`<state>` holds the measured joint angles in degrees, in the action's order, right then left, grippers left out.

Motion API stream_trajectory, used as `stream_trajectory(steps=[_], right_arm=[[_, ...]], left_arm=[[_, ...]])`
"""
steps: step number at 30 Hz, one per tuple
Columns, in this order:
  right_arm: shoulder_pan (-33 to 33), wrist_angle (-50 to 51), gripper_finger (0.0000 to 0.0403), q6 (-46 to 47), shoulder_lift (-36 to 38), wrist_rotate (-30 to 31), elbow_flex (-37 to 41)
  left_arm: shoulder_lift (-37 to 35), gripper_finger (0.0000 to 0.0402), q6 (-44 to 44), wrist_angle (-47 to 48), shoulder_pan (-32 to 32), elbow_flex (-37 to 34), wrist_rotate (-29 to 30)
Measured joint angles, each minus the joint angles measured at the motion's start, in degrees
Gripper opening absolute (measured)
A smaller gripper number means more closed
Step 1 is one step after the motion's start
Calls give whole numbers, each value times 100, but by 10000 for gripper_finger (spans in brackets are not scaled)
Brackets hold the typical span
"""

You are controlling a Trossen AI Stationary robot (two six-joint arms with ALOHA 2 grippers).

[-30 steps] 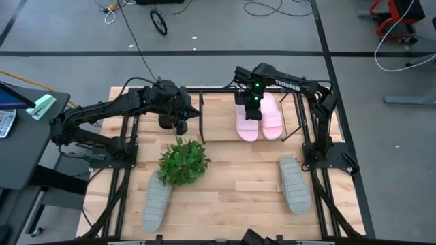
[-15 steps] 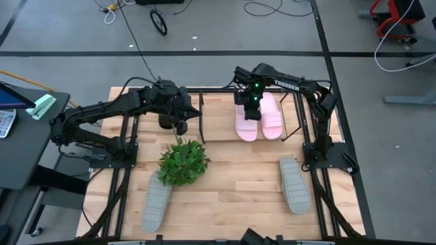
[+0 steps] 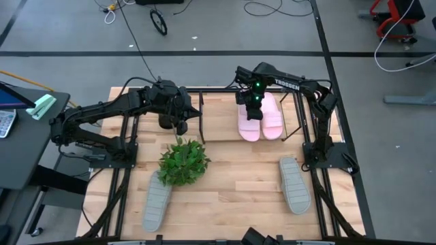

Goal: Pick and place slides into the shelf
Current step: Put the pink slide on the shelf

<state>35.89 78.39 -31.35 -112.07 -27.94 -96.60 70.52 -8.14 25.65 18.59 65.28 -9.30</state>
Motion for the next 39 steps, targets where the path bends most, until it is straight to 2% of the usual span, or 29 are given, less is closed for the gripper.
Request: stream_trajectory(steps=[18,29,39], right_arm=[[-1,71,9,-17,0,0,6],[2,32,9,-18,0,2,579],[36,-42,9,-19,0,83,601]], left_arm=[[0,22,-2,0,-1,0,0],[-2,12,2,81,-2,0,0],[-2,18,5,138,0,0,0]])
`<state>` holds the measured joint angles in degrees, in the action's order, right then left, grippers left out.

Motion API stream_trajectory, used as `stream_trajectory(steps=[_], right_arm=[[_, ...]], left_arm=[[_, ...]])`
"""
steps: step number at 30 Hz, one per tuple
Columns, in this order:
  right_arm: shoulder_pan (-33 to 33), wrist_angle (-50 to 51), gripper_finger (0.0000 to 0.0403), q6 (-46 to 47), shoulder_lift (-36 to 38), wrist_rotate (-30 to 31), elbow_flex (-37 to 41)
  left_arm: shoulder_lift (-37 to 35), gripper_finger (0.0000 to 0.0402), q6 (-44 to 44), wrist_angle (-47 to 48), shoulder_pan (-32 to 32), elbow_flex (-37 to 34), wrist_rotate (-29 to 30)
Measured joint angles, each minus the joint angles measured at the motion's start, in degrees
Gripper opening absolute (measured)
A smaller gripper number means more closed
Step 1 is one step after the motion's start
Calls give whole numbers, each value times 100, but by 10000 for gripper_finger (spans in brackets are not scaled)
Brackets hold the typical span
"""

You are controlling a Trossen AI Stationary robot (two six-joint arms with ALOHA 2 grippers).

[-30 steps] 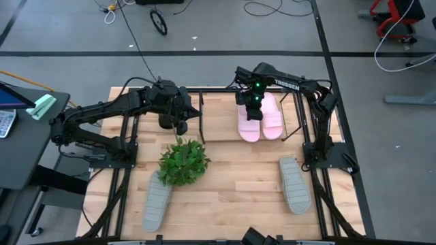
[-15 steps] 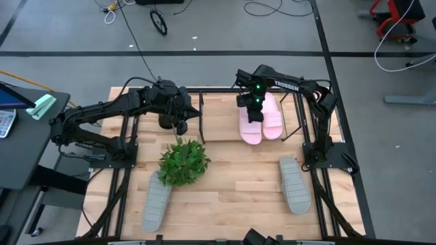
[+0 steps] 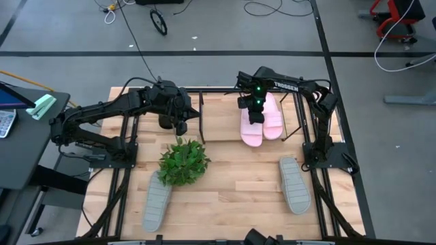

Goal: Pick and place slides into the shelf
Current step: Put the pink slide on the shelf

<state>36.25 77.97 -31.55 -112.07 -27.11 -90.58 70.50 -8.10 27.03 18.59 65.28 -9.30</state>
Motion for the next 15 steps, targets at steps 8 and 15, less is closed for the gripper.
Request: stream_trajectory(steps=[8,15], right_arm=[[0,-8,9,-5,0,148,2],[-2,-3,17,-1,-1,264,2]], left_arm=[[1,15,0,2,0,0,1],[0,22,6,2,-1,0,0]])
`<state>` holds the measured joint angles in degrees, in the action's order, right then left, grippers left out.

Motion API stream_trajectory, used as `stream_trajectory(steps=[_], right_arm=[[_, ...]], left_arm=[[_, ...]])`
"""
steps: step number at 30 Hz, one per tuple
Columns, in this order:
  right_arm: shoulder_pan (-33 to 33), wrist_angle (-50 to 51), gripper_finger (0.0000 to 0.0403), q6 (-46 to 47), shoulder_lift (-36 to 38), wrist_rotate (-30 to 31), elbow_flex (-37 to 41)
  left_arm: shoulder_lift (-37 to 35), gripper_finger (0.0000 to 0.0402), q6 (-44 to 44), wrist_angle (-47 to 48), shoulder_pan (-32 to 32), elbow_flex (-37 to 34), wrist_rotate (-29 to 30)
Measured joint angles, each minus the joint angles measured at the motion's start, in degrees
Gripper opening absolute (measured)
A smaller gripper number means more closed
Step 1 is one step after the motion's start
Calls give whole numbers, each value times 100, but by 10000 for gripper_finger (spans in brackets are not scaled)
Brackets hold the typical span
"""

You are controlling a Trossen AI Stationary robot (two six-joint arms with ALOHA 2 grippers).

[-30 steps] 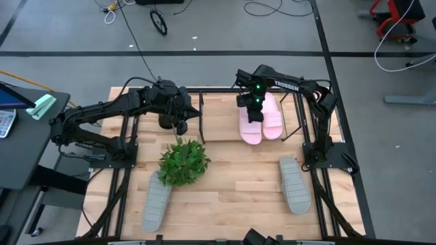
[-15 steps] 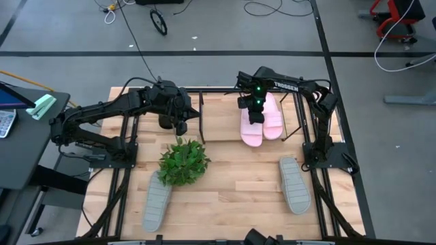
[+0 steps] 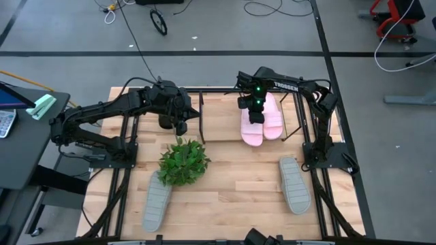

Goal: Pick and place slides into the shelf
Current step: Put the pink slide on the shelf

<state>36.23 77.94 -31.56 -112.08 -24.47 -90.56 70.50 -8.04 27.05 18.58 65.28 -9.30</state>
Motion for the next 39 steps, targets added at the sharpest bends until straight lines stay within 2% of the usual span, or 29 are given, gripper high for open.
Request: stream_trajectory(steps=[12,20,30,39], right_arm=[[2,-1,90,95,1,256,0],[-2,42,121,143,1,356,-97],[2,177,168,325,9,369,-425],[-54,724,192,603,11,378,-720]], left_arm=[[0,12,35,27,0,0,0],[0,22,40,85,0,0,0],[0,14,40,83,1,0,0],[0,22,40,83,1,0,0]])
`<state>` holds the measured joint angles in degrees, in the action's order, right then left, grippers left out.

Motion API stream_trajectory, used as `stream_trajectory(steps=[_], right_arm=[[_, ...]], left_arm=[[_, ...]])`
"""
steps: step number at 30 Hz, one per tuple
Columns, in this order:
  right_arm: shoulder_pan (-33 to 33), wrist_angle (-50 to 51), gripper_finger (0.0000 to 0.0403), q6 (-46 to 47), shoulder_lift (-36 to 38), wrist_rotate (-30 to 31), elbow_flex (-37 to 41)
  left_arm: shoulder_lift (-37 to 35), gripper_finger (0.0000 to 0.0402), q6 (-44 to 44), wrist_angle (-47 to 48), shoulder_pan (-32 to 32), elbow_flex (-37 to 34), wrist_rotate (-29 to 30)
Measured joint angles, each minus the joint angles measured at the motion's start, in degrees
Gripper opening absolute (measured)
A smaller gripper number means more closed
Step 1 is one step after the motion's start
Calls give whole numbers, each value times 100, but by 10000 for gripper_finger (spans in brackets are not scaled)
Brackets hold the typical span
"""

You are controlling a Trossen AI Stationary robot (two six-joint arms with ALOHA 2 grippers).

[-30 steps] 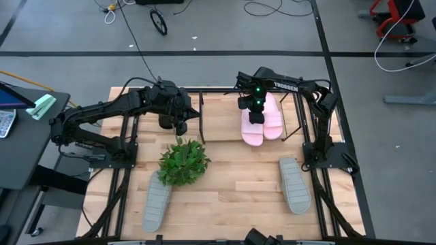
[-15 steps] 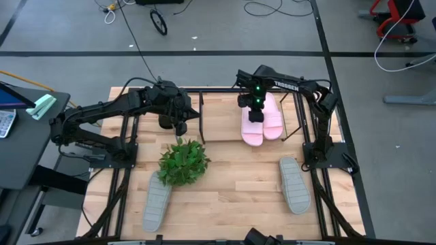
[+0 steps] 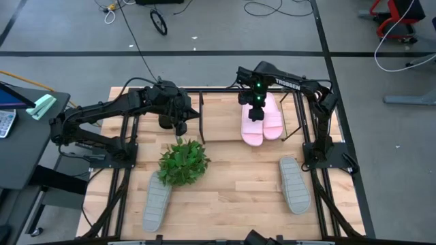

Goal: Pick and place slides into the shelf
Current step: Put the pink slide on the shelf

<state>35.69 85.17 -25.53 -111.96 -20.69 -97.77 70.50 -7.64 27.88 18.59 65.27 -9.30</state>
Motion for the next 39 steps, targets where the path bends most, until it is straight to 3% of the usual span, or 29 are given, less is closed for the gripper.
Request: stream_trajectory(steps=[7,19,32,39], right_arm=[[-150,346,192,300,125,-14,-404],[-207,200,192,899,457,-77,-407],[-829,-1590,191,830,457,166,-382],[-836,-2267,191,816,431,256,263]], left_arm=[[0,14,-37,37,-1,-1,1],[0,24,-57,84,-2,-2,1],[0,12,-56,122,-1,-2,2],[0,21,-52,140,-2,-2,2]])
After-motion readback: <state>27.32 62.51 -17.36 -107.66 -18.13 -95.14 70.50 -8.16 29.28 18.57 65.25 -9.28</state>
